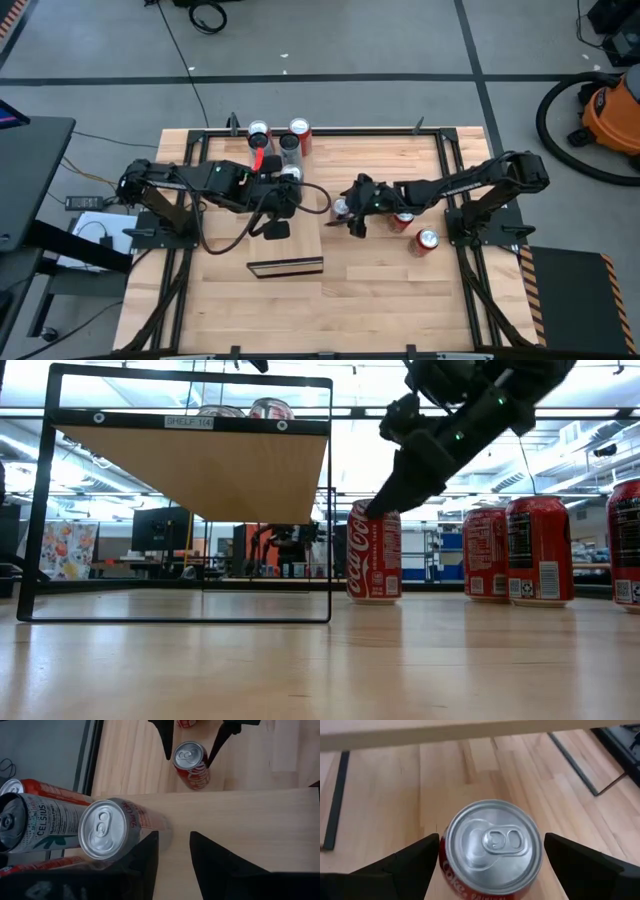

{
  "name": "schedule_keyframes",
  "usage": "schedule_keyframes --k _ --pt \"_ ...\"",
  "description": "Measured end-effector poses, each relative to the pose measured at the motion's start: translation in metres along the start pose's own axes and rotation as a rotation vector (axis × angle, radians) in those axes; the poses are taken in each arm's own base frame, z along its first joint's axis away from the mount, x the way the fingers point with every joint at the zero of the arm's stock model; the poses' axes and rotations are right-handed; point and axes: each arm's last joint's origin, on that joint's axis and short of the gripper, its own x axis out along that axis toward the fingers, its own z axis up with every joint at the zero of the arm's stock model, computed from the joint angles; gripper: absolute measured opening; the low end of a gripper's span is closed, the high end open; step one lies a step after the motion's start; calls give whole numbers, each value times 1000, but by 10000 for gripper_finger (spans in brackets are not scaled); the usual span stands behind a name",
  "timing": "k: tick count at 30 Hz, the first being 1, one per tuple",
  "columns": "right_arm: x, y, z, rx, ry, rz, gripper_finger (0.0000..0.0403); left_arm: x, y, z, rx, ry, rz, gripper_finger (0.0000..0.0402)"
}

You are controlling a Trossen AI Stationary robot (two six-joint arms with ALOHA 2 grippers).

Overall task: Place canned beverage on shelf
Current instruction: Put the top red soda can on the shelf

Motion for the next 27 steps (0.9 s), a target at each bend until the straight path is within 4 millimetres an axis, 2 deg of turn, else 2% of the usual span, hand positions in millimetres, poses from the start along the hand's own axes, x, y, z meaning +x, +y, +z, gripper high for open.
schedule_keyframes --k 8,17,20,23,27 --pt "3 -7 -5 31 -37 45 368 0 0 0 -1 0 1 121" --pt "4 -14 -4 20 -45 75 318 0 1 0 -2 1 2 121" --pt "4 -15 -2 -26 -47 106 314 0 1 0 -2 0 1 121" --pt "-3 -15 11 -80 -68 170 319 0 1 0 -2 1 2 121" --pt "-21 -15 45 -168 -98 198 320 0 1 0 17 1 1 121"
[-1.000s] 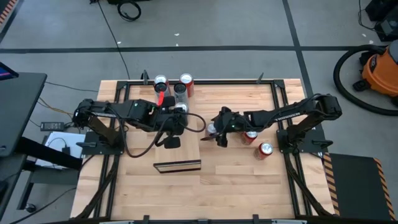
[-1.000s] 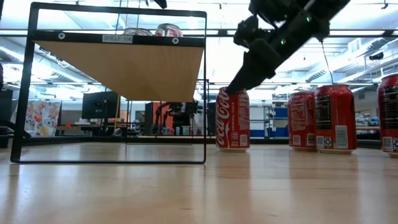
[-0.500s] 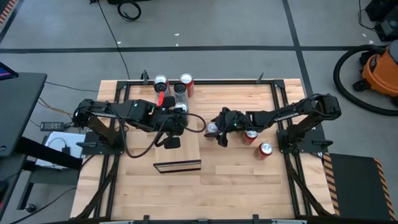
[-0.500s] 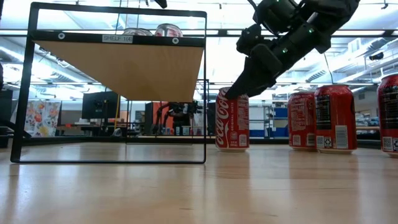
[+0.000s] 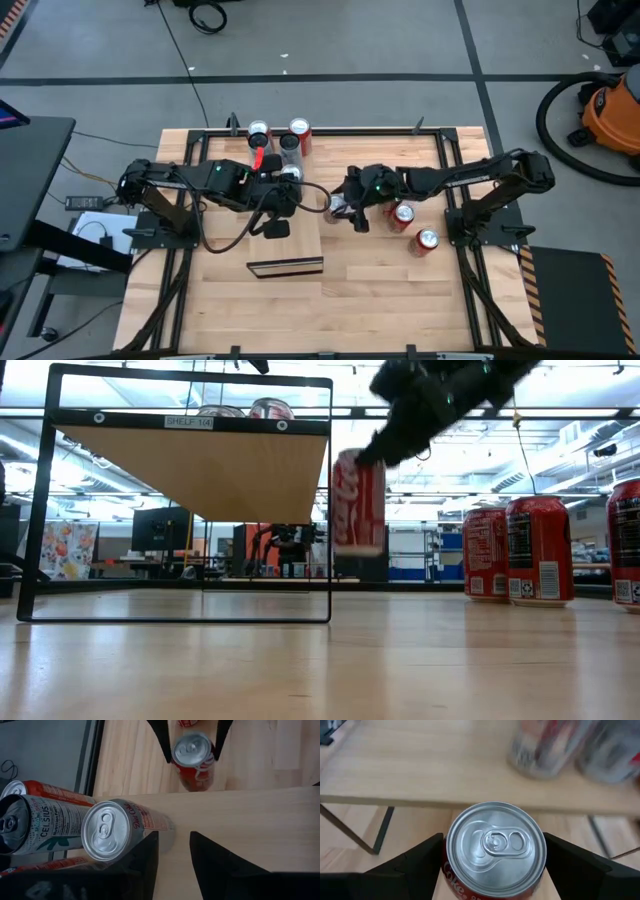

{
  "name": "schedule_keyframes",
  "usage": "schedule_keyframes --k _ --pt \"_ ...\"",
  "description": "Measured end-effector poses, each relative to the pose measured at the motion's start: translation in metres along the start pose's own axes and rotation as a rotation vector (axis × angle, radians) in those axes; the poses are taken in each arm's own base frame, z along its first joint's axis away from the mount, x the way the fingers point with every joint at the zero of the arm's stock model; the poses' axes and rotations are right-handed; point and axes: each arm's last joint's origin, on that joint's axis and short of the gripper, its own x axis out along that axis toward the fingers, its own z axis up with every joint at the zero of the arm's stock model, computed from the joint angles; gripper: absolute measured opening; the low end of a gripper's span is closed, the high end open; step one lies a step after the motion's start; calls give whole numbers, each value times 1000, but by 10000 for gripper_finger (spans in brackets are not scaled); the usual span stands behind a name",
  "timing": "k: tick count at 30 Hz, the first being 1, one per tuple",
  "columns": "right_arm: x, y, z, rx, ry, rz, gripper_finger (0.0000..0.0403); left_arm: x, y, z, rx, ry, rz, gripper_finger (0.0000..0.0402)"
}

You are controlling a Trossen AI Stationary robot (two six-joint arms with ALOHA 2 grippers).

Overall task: Place canned beverage on shelf
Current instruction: Put the top red soda can on the shelf

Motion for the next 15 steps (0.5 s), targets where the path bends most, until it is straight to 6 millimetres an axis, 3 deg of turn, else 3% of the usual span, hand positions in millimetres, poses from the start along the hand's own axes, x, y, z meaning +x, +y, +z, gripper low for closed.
schedule_keyframes --k 8,15 --pt "-34 -6 65 -98 47 14 320 0 -1 0 28 -1 -1 121" --pt "-44 3 97 -174 -77 54 320 -10 -9 -3 73 -27 -21 121"
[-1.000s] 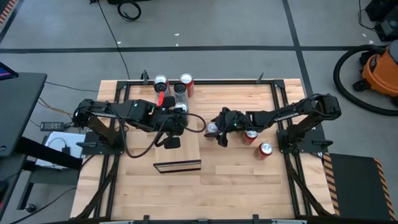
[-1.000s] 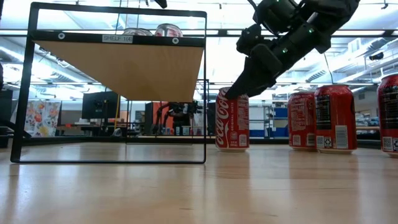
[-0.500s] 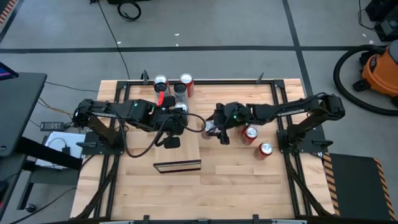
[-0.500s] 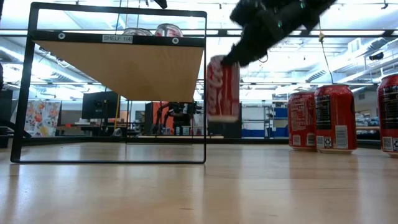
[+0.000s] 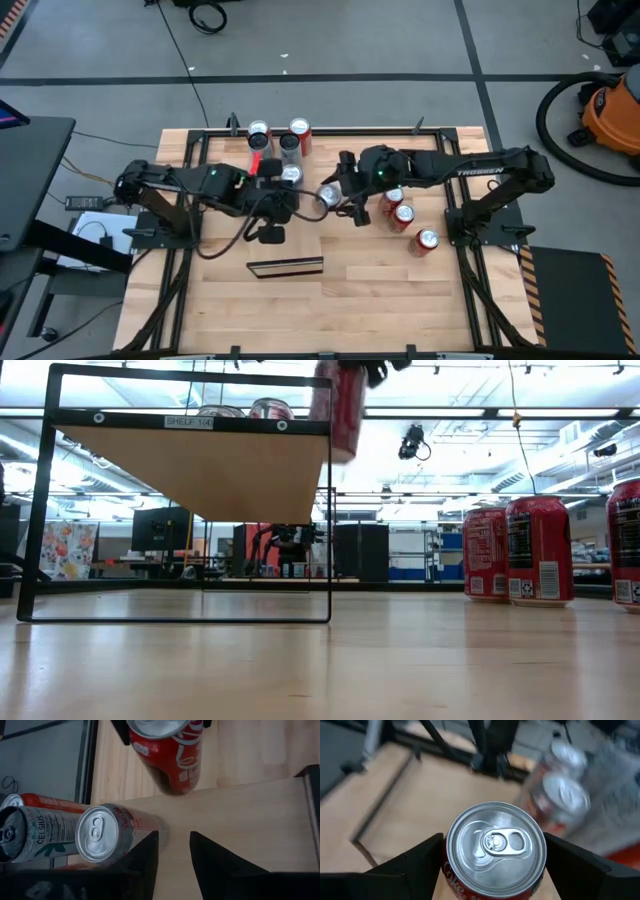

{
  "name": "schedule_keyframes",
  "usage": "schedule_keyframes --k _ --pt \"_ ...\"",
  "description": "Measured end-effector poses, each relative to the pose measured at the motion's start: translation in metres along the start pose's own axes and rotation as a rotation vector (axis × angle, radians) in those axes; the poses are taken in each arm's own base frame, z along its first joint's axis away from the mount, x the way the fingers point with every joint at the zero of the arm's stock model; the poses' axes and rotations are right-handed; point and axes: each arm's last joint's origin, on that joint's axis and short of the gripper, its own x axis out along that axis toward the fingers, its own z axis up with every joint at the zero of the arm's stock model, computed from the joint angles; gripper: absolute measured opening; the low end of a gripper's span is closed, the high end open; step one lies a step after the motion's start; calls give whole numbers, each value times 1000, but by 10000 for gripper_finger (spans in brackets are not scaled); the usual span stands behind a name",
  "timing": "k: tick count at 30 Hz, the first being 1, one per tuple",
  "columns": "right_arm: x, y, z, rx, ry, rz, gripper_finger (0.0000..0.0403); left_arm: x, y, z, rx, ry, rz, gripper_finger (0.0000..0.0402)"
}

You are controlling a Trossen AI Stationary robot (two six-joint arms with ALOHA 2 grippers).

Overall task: Place canned beverage on shelf
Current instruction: Put the top red soda can on the shelf

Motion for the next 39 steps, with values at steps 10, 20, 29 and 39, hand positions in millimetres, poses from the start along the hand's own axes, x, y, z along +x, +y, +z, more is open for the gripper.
schedule_keyframes --k 10,20,29,39 --pt "37 3 3 -12 -113 82 320 -25 6 -5 -60 -108 30 121" --pt "54 -4 11 19 -107 70 324 -29 8 -5 -83 -135 27 121" --pt "65 -5 5 24 -74 55 333 -28 8 -4 -96 -133 26 121" --pt "66 -8 8 3 -111 37 351 -28 8 -4 -99 -132 25 121"
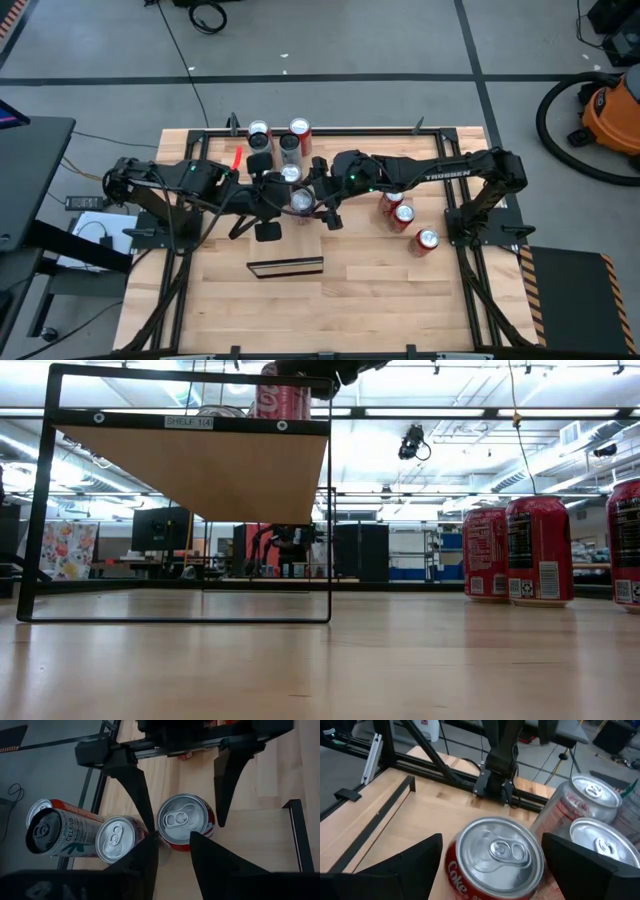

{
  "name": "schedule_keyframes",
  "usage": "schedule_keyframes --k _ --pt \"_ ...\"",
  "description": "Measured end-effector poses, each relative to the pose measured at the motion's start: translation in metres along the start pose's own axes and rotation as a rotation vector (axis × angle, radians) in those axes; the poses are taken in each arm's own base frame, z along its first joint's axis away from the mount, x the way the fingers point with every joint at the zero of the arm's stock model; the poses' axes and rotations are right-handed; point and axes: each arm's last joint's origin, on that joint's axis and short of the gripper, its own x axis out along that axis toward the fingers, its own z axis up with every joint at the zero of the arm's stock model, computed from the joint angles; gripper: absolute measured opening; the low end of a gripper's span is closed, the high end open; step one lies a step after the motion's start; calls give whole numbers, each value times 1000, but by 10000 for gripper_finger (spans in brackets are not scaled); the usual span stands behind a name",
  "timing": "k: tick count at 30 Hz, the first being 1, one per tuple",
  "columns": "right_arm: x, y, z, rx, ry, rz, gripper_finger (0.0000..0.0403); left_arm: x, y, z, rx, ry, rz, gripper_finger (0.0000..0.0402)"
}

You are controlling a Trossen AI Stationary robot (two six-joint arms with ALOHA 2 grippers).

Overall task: Place canned beverage on shelf
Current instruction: Put the top red soda can on the shelf

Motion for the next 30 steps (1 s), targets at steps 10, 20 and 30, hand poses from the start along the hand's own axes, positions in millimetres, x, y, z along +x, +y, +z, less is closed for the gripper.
schedule_keyframes --k 10,20,30 --pt "-8 -1 7 -18 -38 -13 351 0 0 0 0 1 0 121" --pt "-19 0 12 -28 -35 -37 352 22 2 -10 -15 85 37 121" --pt "-74 2 33 -39 -67 -73 352 54 -4 -36 62 257 50 121"
